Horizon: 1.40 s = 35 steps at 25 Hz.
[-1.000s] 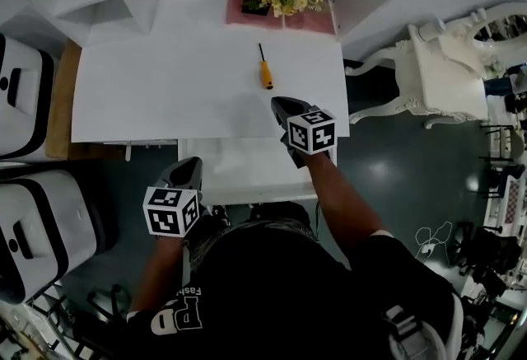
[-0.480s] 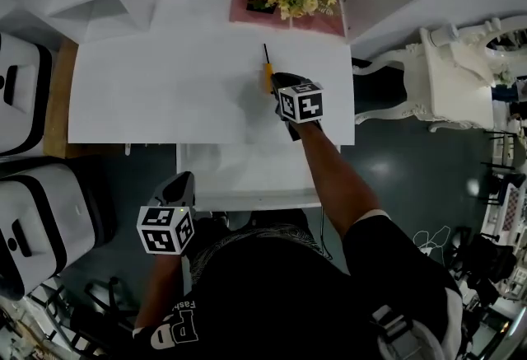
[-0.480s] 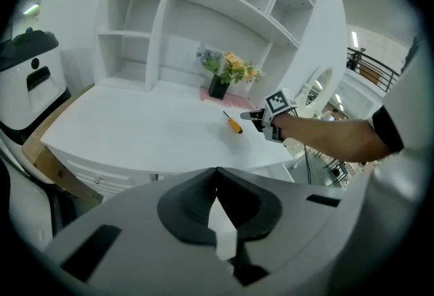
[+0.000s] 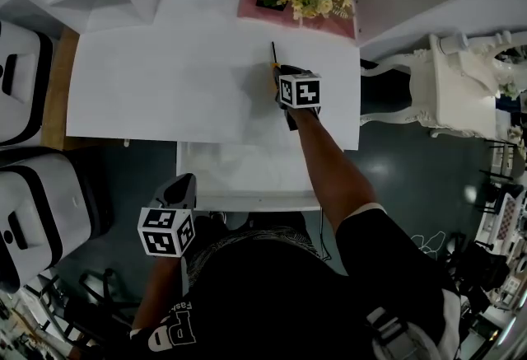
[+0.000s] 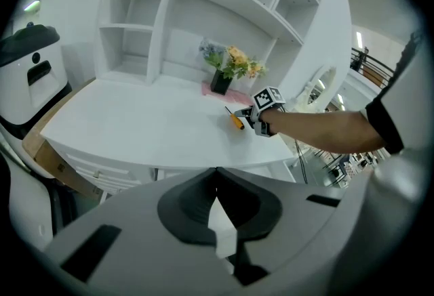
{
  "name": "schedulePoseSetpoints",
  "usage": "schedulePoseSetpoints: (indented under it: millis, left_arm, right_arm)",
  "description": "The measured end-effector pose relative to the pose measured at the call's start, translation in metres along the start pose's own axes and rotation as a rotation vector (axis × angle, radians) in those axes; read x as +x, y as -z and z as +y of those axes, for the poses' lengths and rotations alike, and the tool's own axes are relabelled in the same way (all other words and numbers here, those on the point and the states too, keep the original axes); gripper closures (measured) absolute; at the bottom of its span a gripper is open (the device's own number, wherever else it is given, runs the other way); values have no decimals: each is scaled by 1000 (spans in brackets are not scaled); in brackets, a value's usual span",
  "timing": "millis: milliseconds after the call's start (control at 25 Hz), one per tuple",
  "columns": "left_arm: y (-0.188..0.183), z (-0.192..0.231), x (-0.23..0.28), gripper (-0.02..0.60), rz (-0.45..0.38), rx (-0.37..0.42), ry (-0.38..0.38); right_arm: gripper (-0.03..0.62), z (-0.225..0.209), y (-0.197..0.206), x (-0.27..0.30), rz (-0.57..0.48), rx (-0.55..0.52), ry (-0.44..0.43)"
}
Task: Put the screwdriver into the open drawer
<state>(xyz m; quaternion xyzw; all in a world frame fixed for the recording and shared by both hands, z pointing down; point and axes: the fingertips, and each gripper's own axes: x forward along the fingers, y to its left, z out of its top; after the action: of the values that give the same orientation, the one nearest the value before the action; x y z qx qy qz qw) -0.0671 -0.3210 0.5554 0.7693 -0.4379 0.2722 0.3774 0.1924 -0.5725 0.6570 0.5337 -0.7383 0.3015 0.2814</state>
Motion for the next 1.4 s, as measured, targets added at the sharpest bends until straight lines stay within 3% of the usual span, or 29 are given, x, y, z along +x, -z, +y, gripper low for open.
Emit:
schedulePoseSetpoints:
  millis: [760, 840, 960, 1040, 1400]
  left_arm:
    - [3, -5, -5, 571, -12, -16, 23]
    - [4, -4, -7, 571, -13, -17, 22]
    - [3, -3, -8, 571, -21, -14, 21]
    - [2, -3, -10, 571, -28, -9, 23]
    - [7, 2, -21, 571, -49, -15, 19]
  right_arm:
    - [451, 11, 7, 27, 115, 18, -4]
    - [451, 12, 8, 27, 146, -32, 15]
    - [454, 18, 9, 29, 195, -192, 20]
    - [486, 22, 9, 30, 209, -263, 1]
    - [500, 30, 7, 25, 236, -388, -28]
